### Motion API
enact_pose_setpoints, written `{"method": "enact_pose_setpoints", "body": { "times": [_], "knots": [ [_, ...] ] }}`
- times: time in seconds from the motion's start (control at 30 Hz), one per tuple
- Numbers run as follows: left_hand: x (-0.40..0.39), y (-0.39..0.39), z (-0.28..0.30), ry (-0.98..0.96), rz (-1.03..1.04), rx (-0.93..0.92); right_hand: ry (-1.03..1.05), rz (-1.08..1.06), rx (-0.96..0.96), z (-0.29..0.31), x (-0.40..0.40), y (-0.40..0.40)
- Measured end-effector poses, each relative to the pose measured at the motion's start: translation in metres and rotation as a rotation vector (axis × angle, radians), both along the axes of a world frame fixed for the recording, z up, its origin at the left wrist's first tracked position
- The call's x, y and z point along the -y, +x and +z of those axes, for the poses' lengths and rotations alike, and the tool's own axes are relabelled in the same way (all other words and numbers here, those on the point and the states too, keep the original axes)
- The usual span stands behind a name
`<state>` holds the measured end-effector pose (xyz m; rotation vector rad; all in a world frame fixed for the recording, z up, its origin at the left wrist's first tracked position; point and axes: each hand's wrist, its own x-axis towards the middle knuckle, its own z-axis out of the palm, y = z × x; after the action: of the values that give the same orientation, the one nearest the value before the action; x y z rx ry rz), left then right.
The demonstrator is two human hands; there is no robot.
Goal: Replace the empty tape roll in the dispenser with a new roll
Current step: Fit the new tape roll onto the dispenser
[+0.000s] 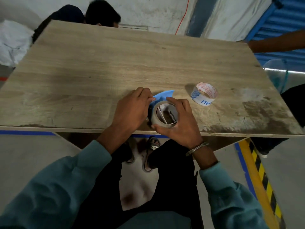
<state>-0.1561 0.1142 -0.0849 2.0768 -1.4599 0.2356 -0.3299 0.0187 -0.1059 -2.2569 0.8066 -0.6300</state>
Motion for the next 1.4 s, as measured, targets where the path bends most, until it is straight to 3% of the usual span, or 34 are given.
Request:
{"method": "enact_pose_setpoints", "body": {
  "times": [0.17,0.33,0.43,0.5,0.7,1.1,1.23,1.4],
  "knots": [
    [0.004,0.014,-0.005,-0.068,-0.073,0.026,0.045,-0.002,-0.155,0.014,-0.006,0.002],
    [0.012,0.03,-0.005,-0.087,-0.122,0.12,-0.002,-0.017,-0.043,0.034,0.037,0.013],
    [0.016,0.026,-0.006,-0.098,-0.095,0.149,0.012,0.194,-0.335,0.037,0.057,0.026],
    [0.014,0.021,-0.006,-0.099,-0.08,0.106,-0.016,0.207,-0.397,0.03,0.053,0.033],
    [-0.004,0.004,-0.014,-0.09,-0.06,-0.028,0.044,0.021,-0.208,0.013,0.045,0.033],
    [0.007,0.008,-0.016,-0.179,0.154,-0.343,0.038,0.004,-0.231,0.01,0.043,0.03],
    [0.001,0.01,-0.016,-0.21,0.17,-0.316,-0.015,0.04,-0.146,0.017,0.032,0.032],
    [-0.002,0.011,-0.021,-0.247,0.177,-0.461,-0.218,-0.268,0.02,0.023,-0.007,0.035]
  ]
}}
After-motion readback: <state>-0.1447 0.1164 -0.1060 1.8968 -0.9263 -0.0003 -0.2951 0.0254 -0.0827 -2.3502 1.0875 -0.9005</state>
